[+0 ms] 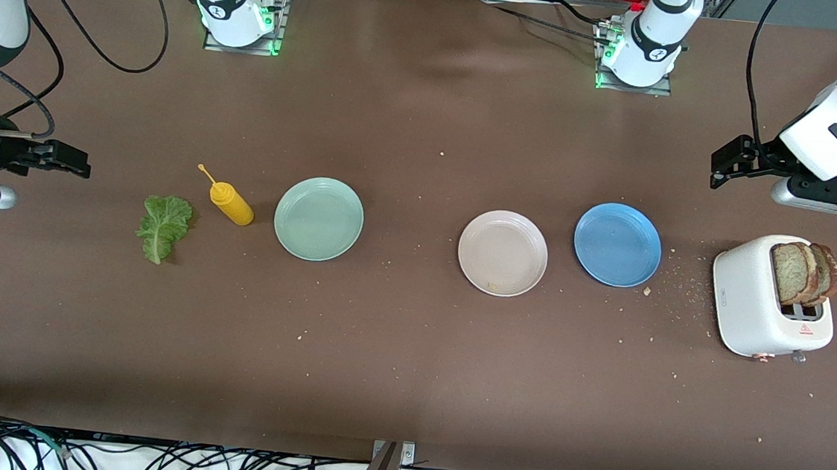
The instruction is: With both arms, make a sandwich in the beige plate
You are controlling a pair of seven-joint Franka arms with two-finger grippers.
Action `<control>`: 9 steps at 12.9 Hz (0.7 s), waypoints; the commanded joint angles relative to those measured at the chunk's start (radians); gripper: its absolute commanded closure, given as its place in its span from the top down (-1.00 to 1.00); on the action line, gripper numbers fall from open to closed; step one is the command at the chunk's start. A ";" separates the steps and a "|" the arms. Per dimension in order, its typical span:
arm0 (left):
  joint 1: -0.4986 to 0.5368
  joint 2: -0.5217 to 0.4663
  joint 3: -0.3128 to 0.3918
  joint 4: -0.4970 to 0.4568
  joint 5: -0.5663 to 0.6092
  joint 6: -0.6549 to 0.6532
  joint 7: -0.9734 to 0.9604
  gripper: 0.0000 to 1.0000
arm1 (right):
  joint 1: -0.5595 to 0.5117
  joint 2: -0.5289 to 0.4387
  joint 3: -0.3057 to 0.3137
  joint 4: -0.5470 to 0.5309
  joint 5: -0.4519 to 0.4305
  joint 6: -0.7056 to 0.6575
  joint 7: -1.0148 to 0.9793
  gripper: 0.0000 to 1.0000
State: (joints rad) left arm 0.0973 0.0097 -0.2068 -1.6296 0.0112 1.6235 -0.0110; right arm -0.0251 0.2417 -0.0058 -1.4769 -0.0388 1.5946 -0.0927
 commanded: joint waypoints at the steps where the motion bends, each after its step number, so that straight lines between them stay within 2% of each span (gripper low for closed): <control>1: 0.002 -0.005 0.004 0.011 -0.027 -0.014 0.006 1.00 | 0.002 -0.010 0.000 -0.011 -0.015 0.007 0.008 0.99; 9: 0.002 -0.005 0.004 0.011 -0.027 -0.014 0.006 1.00 | 0.004 -0.013 0.000 -0.006 -0.006 0.008 0.008 0.99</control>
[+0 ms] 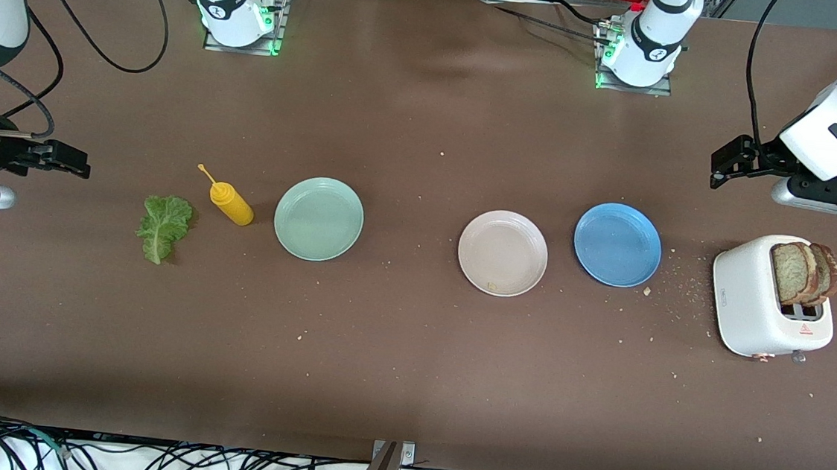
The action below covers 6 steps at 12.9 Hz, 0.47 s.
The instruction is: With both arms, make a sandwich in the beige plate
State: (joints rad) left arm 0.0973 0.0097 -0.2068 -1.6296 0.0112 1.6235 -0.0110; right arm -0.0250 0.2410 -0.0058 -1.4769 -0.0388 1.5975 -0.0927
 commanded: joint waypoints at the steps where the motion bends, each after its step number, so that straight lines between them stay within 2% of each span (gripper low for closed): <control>1: 0.002 -0.005 0.004 0.011 -0.027 -0.014 0.006 1.00 | 0.002 -0.011 0.000 -0.007 -0.006 0.006 0.008 0.99; 6: 0.002 -0.005 0.004 0.011 -0.027 -0.014 0.006 1.00 | 0.002 -0.008 0.000 -0.008 -0.006 0.012 0.007 0.99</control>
